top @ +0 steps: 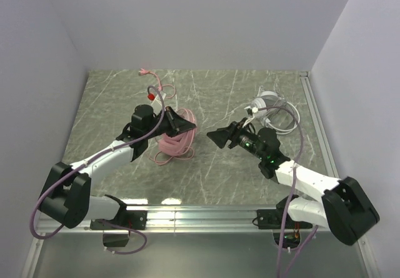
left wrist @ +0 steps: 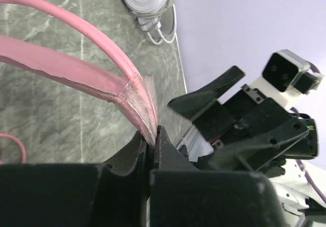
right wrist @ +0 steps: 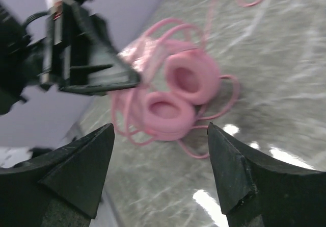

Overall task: Wrap the headphones
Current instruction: Pass the headphones from the left arm to the right

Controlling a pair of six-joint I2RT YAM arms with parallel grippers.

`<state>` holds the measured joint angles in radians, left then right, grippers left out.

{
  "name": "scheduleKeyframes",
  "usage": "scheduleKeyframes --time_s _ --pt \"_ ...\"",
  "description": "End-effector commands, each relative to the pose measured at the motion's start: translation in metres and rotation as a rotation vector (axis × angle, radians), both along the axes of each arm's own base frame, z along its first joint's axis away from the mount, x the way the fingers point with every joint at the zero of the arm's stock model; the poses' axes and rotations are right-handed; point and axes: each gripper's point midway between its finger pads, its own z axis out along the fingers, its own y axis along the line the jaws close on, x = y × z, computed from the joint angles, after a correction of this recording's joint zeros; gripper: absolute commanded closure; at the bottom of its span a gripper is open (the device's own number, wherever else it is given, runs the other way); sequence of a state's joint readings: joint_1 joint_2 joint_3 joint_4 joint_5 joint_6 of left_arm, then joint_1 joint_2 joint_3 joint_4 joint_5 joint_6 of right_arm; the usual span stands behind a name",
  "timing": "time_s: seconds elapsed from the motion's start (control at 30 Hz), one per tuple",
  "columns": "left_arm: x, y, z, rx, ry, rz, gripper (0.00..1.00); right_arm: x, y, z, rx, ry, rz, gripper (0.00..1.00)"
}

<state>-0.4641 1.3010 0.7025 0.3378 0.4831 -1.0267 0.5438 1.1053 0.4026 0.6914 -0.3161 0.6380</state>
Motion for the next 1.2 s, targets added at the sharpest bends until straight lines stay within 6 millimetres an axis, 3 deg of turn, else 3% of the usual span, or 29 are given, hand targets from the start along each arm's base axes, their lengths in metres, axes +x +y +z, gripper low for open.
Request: scheduleKeyframes --time_s 0.0,0.43,0.67,0.87,0.97,1.07,1.1,1.17 --pt "-0.01 -0.013 0.035 -0.114 -0.055 -0.086 1.0 -0.02 0.032 0.047 0.141 -0.115 0.197 0.18" --pt "-0.032 -0.018 0.088 -0.188 -0.118 -0.126 1.0 -0.035 0.076 0.069 0.159 -0.208 0.312 0.21" --pt "-0.042 -0.016 0.109 -0.16 -0.166 -0.116 1.0 -0.043 0.081 0.061 0.158 -0.202 0.311 0.21" --pt "-0.063 -0.035 0.118 -0.198 -0.174 -0.187 1.0 -0.053 0.089 0.063 0.154 -0.228 0.366 0.23" --pt "-0.067 -0.042 0.121 -0.202 -0.177 -0.206 0.99 -0.058 0.094 0.069 0.135 -0.249 0.378 0.34" --pt "-0.071 -0.045 0.122 -0.212 -0.173 -0.224 1.0 -0.06 0.095 0.073 0.123 -0.26 0.373 0.55" --pt "-0.072 -0.046 0.125 -0.22 -0.18 -0.228 1.0 -0.062 0.094 0.073 0.124 -0.261 0.374 0.66" --pt "-0.073 -0.046 0.126 -0.221 -0.179 -0.233 0.99 -0.062 0.093 0.073 0.125 -0.259 0.37 0.76"
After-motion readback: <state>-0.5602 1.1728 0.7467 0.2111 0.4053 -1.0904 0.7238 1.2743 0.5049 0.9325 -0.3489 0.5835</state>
